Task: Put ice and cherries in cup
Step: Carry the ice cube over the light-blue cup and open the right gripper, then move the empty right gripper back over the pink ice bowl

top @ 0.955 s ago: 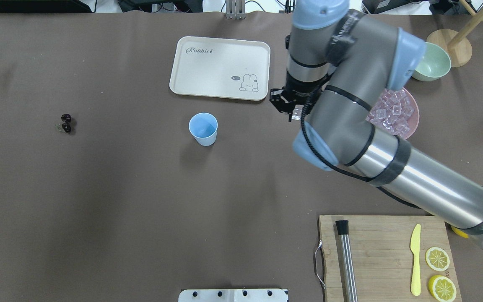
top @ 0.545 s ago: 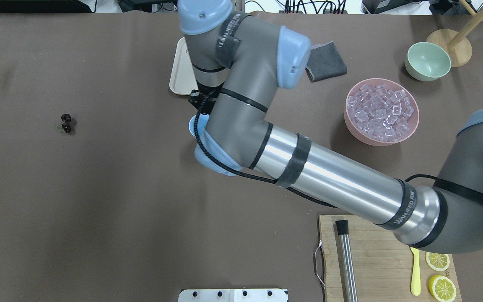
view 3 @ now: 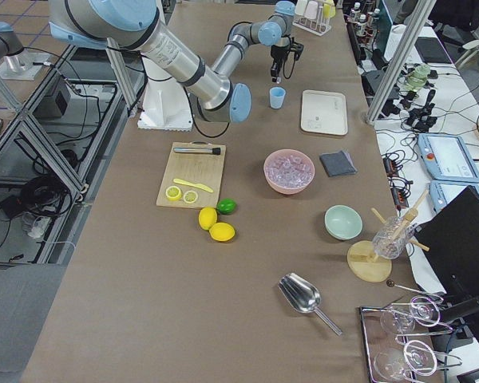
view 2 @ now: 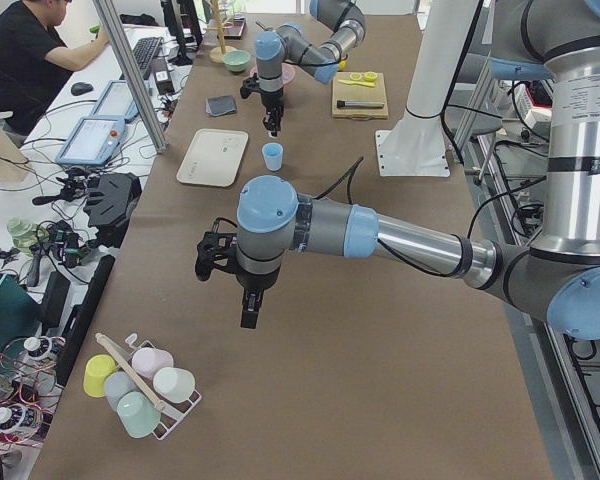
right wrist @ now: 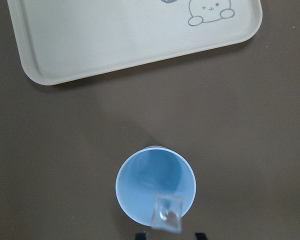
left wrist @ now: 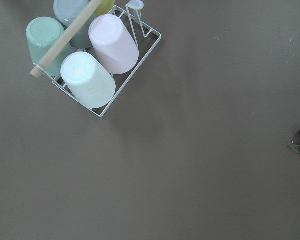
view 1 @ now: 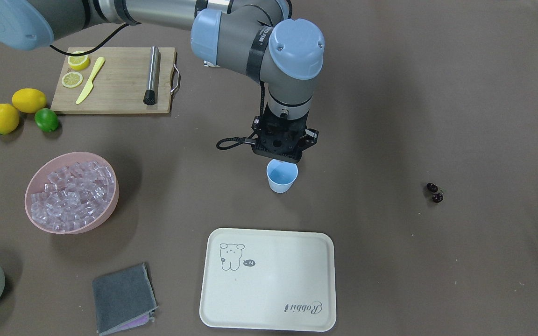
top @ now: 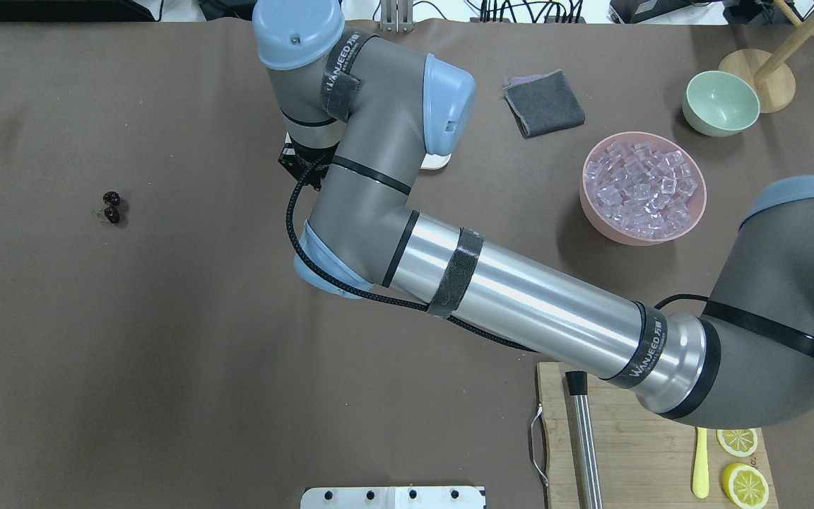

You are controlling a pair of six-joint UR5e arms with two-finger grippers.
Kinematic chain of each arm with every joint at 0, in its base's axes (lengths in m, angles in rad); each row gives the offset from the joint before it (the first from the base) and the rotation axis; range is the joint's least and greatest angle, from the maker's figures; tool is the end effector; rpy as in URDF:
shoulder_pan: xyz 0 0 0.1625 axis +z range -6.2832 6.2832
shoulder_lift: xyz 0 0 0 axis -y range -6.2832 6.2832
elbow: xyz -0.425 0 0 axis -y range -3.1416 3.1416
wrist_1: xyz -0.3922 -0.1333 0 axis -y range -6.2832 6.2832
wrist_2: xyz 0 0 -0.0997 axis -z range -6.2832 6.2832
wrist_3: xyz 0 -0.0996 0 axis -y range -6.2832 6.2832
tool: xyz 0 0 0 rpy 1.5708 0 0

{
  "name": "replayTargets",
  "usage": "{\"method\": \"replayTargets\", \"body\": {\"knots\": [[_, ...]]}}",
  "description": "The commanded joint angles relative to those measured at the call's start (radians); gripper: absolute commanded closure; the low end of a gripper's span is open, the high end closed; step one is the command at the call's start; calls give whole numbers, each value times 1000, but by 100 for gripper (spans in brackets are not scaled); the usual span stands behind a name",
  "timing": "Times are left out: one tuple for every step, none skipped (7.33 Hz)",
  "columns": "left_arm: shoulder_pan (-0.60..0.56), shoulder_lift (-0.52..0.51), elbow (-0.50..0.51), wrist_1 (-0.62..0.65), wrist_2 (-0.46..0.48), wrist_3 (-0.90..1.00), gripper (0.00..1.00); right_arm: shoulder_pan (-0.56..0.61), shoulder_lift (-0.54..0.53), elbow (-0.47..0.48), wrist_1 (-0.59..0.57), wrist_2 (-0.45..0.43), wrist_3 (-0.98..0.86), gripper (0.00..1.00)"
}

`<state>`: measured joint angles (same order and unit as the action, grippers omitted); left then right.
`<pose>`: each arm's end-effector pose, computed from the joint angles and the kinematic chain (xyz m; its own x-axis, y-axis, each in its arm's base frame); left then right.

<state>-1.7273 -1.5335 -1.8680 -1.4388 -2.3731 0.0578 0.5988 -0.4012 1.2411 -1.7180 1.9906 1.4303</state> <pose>-0.1343 -0.4555 0.5424 0.7086 0.0389 -0.7045 0.1138 0.9791 0.1685 -0.5985 -0.5207 0.0428 0.6713 0.3033 0.6762 -0.2077 0.9529 -0.2211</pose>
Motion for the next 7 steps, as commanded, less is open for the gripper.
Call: {"method": "replayTargets", "body": {"knots": [[0,1,-2,0,0,0,2,-1,-34,49,-5,4,-11,0],[0,1,-3,0,0,0,2,12,-124,167,-31,5,-25,0],[0,3,-8,0,0,-1,2,34,-275,319,-31,4,-84,1],[0,4,-10,0,0,-1,2,80,-439,462,-31,11,-217,2],[0,4,-13,-2,0,0,2,128,-576,534,-26,16,-351,2],[0,6,-14,-2,0,0,2,184,-656,555,-20,20,-486,2],[2,4,-13,-2,0,-1,2,228,-721,560,-20,39,-575,4]]}}
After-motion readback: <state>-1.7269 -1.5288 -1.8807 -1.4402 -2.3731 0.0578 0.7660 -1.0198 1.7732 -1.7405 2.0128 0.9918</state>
